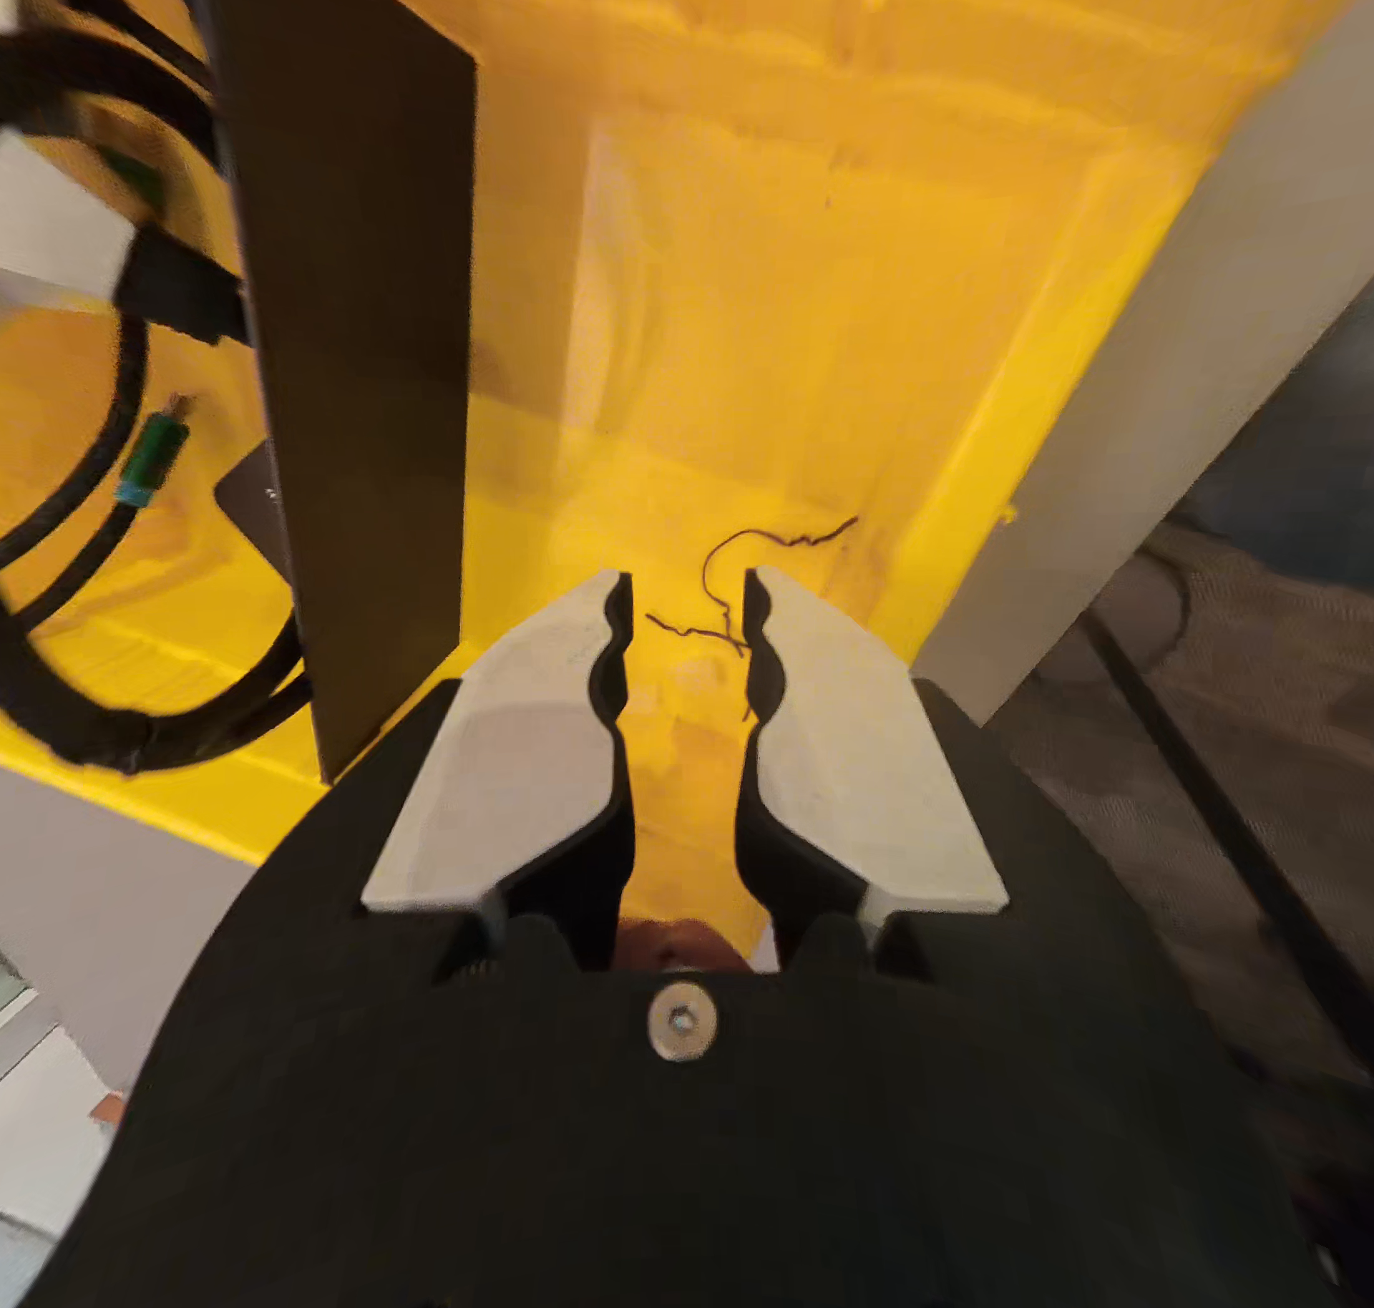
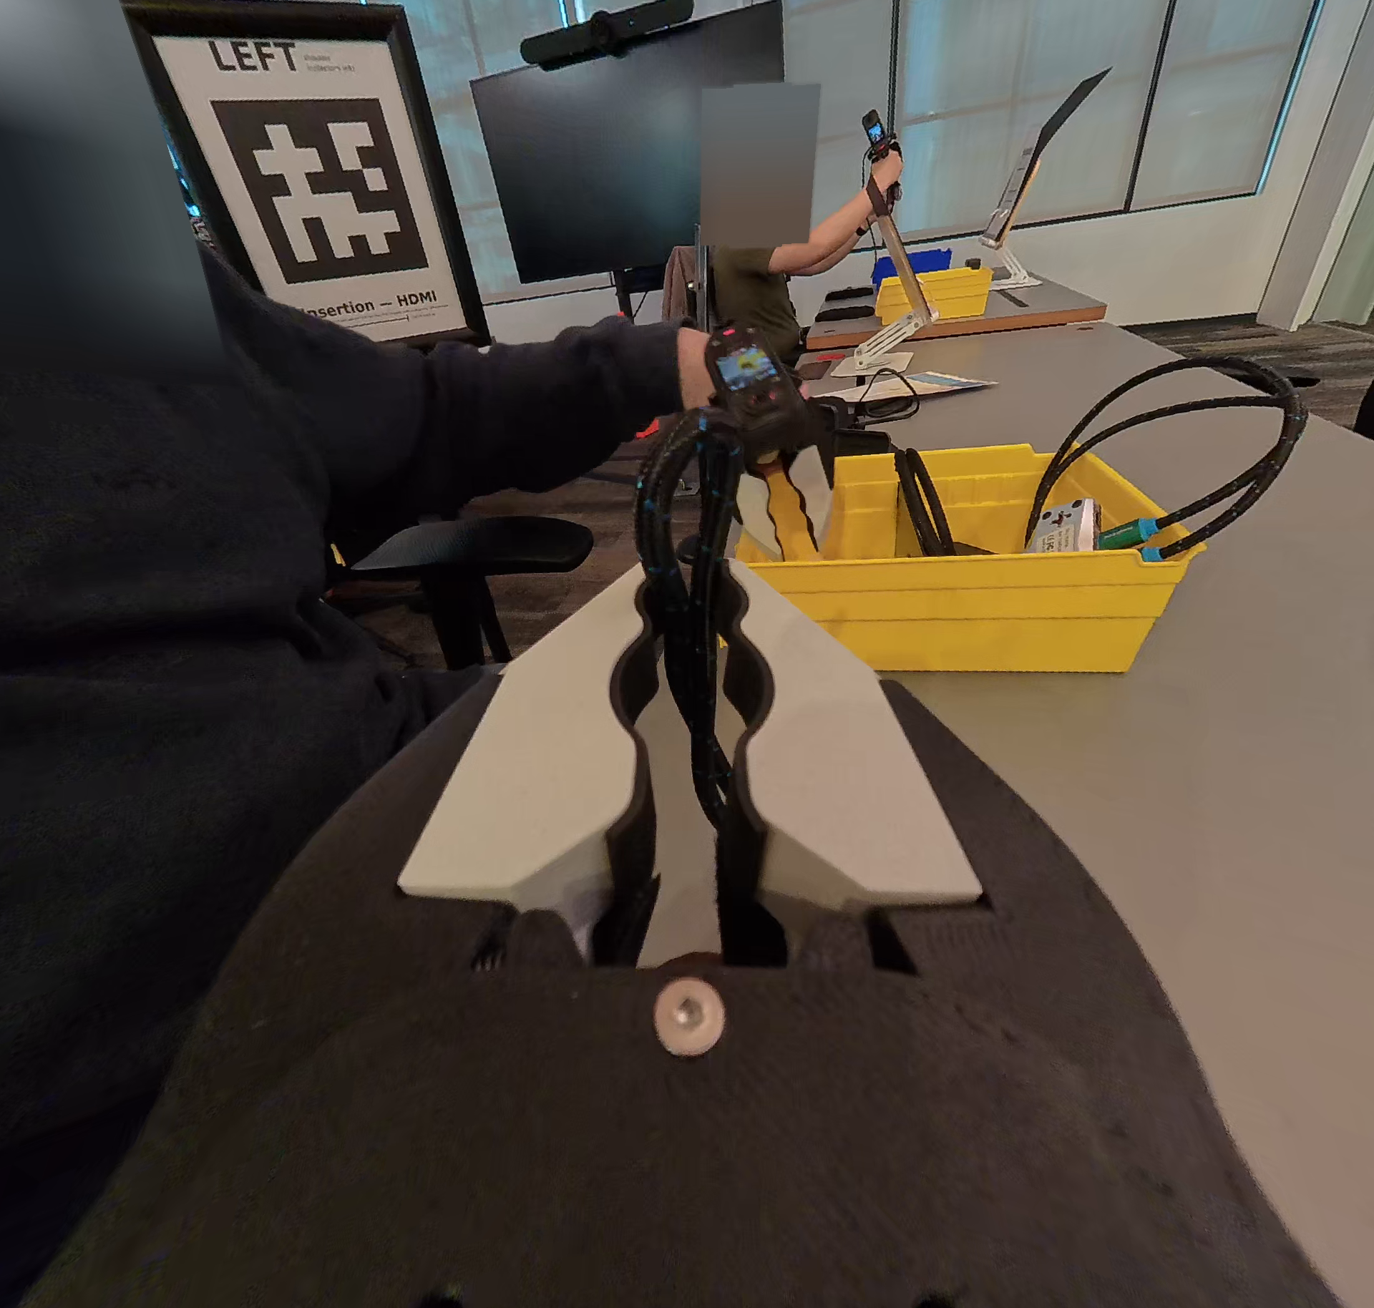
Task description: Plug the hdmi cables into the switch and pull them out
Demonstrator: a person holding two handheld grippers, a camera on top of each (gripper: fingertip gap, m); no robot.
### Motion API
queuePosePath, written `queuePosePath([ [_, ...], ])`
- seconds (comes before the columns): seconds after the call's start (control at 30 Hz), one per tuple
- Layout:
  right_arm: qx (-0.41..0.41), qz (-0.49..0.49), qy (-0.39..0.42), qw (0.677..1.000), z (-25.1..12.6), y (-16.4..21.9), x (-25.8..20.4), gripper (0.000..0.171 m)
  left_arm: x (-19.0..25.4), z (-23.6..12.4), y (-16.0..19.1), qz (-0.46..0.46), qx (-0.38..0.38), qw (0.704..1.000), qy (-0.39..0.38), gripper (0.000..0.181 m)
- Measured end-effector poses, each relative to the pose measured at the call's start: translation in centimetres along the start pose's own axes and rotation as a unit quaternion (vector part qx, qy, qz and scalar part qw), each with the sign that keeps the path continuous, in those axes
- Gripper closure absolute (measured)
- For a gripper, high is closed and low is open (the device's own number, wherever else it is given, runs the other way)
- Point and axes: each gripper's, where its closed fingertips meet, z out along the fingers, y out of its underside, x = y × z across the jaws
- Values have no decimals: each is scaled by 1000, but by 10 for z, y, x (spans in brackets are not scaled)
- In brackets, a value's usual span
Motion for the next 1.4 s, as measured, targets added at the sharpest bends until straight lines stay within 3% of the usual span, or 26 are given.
queuePosePath([
  [0.2, 2, 5, 1, 1000, -1, 1, 2, 162, 7, 29, 18, 33, -96, 990, 92, 157],
  [0.33, 5, 8, 0, 1000, -2, 2, 4, 162, 10, 44, 29, 44, -142, 983, 106, 160],
  [0.43, 5, 9, 0, 1000, -3, 4, 5, 162, 10, 45, 25, 31, -126, 986, 109, 179],
  [0.63, 10, 6, 0, 1000, -5, 0, 4, 162, 6, 43, 25, 23, -107, 990, 87, 181],
  [0.87, 20, 5, 11, 1000, -10, -5, 6, 162, -31, -9, -4, -56, 28, 997, -34, 181],
  [1.07, 30, 6, 16, 999, -11, -7, 7, 162, -46, -84, -53, -116, 187, 967, -132, 181],
  [1.23, 30, 1, 22, 999, -11, -8, 3, 162, -33, -139, -127, -125, 313, 926, -167, 181],
  [1.4, 39, 3, 39, 998, -18, -11, 4, 162, -9, -153, -214, -119, 390, 902, -146, 181],
])
